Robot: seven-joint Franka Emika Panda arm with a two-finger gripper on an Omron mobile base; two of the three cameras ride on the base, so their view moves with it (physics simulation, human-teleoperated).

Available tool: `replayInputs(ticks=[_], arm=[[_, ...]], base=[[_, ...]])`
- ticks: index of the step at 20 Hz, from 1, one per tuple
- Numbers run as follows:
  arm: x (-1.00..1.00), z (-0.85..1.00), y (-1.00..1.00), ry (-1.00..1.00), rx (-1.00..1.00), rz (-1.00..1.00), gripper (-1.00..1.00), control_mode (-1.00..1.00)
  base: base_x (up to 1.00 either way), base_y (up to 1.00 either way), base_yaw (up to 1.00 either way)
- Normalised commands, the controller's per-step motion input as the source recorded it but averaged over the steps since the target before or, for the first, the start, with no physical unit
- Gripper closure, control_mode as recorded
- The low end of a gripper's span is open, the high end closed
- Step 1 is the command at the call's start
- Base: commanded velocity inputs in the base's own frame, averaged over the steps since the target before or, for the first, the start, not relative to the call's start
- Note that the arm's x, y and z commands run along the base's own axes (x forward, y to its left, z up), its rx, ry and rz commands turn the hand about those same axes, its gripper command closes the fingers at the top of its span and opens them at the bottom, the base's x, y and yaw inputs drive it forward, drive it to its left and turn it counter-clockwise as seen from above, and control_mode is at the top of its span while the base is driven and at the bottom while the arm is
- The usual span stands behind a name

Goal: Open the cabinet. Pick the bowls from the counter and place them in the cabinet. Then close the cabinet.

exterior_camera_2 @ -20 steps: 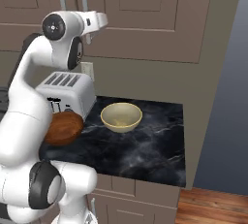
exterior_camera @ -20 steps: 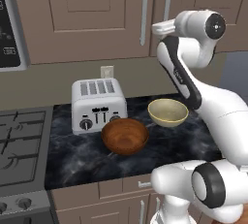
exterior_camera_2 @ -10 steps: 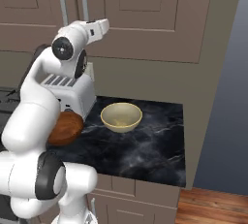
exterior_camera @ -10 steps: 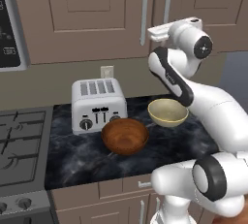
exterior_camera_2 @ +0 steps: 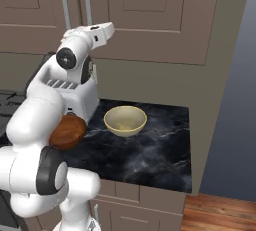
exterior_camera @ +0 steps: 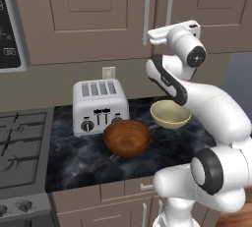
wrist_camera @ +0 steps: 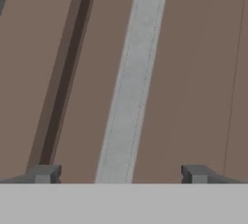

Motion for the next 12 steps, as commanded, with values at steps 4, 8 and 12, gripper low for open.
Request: replayInputs(ticks=[4, 8, 12], arm=[[0.74, 0.11, -0.58, 0.81, 0.04, -0.03, 1.0, -1.0], [0.09, -0.02, -1.0, 0.79, 0.2, -0.14, 1.0, -1.0], [-0.23, -0.33, -1.0, 0.27, 0.29, -0.14, 1.0, -1.0]], base=[[0.0, 0.0, 0.0], [0.0, 0.0, 0.0], [0.0, 0.0, 0.0]])
